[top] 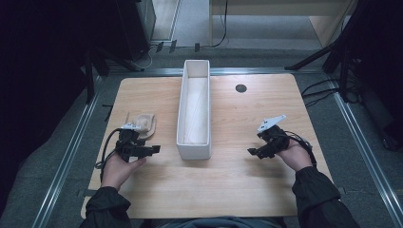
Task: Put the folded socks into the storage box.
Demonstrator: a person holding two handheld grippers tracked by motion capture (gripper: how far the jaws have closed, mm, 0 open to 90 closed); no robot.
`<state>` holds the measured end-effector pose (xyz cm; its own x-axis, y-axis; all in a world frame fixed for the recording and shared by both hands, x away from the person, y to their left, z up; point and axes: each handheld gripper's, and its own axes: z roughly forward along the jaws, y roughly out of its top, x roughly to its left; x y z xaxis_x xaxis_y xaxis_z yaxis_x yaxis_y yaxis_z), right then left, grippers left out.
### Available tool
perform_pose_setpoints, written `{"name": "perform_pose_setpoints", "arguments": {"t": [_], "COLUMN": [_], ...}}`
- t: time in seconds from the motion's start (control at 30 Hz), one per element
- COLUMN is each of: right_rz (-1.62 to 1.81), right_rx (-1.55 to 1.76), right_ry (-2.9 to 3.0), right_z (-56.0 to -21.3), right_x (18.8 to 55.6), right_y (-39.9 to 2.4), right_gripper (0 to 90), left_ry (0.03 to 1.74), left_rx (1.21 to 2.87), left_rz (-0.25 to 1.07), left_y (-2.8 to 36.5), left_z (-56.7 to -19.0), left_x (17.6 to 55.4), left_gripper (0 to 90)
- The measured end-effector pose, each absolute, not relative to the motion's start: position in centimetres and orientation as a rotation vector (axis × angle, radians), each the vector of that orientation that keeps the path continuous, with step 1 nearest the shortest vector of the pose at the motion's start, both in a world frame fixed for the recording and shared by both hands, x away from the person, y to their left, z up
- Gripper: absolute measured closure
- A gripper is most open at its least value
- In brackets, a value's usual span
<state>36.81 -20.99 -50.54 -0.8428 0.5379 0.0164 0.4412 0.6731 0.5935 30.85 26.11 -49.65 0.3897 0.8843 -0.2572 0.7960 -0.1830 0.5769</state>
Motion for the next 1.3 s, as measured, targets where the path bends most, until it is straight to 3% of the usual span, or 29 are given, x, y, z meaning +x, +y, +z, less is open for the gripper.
{"name": "perform_pose_setpoints", "arguments": {"t": [0.47, 0.6, 1.3], "right_rz": [0.894, 0.891, 0.845], "right_rx": [0.819, 0.810, 0.788], "right_ry": [2.732, 2.730, 2.749], "right_z": [-50.6, -50.6, -50.8], "right_x": [36.9, 36.8, 36.6], "right_y": [-20.8, -20.7, -21.0], "right_gripper": [22.8, 22.7, 22.8], "left_ry": [1.466, 1.498, 1.618], "left_rx": [1.989, 1.996, 2.033], "left_rz": [0.177, 0.181, 0.130], "left_y": [26.2, 26.4, 28.0], "left_z": [-48.7, -48.2, -46.5], "left_x": [31.5, 31.8, 36.3], "left_gripper": [24.8, 28.8, 28.8]}}
